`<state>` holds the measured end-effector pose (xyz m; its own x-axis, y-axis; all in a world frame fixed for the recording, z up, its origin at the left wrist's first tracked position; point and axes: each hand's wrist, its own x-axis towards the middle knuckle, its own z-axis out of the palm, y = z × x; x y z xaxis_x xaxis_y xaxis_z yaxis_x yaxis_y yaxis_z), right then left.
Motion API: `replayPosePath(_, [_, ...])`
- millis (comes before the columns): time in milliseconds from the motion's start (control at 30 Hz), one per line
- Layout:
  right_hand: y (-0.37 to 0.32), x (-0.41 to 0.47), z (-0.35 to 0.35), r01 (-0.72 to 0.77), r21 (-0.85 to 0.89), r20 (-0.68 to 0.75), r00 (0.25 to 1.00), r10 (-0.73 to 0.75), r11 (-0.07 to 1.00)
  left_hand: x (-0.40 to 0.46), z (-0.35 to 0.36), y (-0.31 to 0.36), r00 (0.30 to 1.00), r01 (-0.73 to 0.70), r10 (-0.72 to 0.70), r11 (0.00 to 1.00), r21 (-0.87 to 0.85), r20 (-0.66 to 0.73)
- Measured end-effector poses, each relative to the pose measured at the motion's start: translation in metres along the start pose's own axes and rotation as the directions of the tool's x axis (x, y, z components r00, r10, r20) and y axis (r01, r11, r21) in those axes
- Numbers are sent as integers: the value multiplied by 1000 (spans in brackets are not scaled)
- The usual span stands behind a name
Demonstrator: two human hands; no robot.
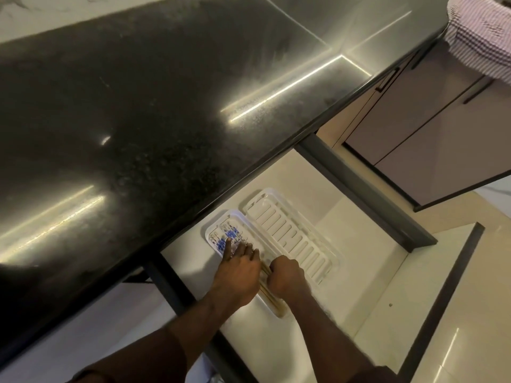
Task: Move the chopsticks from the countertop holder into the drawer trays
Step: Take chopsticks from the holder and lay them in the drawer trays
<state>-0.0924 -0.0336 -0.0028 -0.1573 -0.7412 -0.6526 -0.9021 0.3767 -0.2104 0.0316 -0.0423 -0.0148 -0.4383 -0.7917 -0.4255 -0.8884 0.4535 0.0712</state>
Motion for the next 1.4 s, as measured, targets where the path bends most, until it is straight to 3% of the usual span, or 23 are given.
replayPosePath(367, [-1, -16, 16, 51, -179, -183, 979, -85, 983, 2, -6, -1, 999, -16, 14, 999, 40, 45])
replayPosePath(567, [3, -22, 22, 91, -253, -187, 972, -141, 963, 0, -4, -2, 997, -26, 23, 999, 44, 74])
replayPosePath(833, [3, -30, 9, 86, -164, -181, 977, -116, 983, -2, -10, -7, 995, -49, 49, 999, 1, 84])
replayPosePath(1200, [8, -99, -55, 160, -61, -389, 905, -171, 985, -49, -63, 14, 990, -62, 39, 982, -175, -134])
replayPosePath(1400, [-4, -174, -88, 284, 12, -524, 819, -235, 959, -119, -122, 37, 942, 19, -159, 905, -425, -296])
